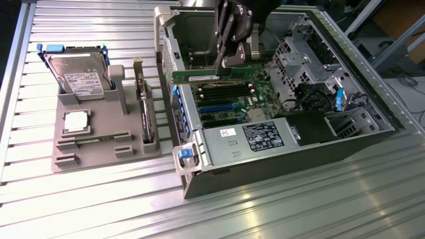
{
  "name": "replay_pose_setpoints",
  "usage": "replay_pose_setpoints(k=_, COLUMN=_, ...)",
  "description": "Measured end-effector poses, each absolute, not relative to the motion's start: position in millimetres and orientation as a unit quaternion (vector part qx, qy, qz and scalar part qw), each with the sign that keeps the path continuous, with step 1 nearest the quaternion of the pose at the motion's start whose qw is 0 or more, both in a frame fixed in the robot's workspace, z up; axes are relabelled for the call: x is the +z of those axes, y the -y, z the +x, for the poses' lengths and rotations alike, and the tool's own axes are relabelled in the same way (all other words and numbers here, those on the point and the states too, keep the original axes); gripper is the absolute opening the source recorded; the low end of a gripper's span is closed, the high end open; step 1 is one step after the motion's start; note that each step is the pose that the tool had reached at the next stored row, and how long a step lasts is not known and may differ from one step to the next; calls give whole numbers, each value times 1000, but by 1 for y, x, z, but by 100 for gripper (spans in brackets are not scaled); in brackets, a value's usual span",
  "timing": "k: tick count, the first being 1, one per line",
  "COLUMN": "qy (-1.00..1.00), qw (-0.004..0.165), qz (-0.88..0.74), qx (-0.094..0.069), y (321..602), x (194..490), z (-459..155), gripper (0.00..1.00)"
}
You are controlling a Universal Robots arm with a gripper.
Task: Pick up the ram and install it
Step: 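Pick up the ram and move it above insertion slot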
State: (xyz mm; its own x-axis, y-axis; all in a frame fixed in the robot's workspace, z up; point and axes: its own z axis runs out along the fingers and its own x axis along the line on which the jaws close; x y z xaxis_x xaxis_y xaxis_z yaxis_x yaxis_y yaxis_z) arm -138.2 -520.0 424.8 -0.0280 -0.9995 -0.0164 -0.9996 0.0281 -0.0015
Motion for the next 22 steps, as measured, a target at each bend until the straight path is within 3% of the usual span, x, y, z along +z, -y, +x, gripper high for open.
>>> replay_pose_setpoints(k=22, qy=-717, qw=6, qz=-697, qx=5, y=520, x=425, z=-89, gripper=12)
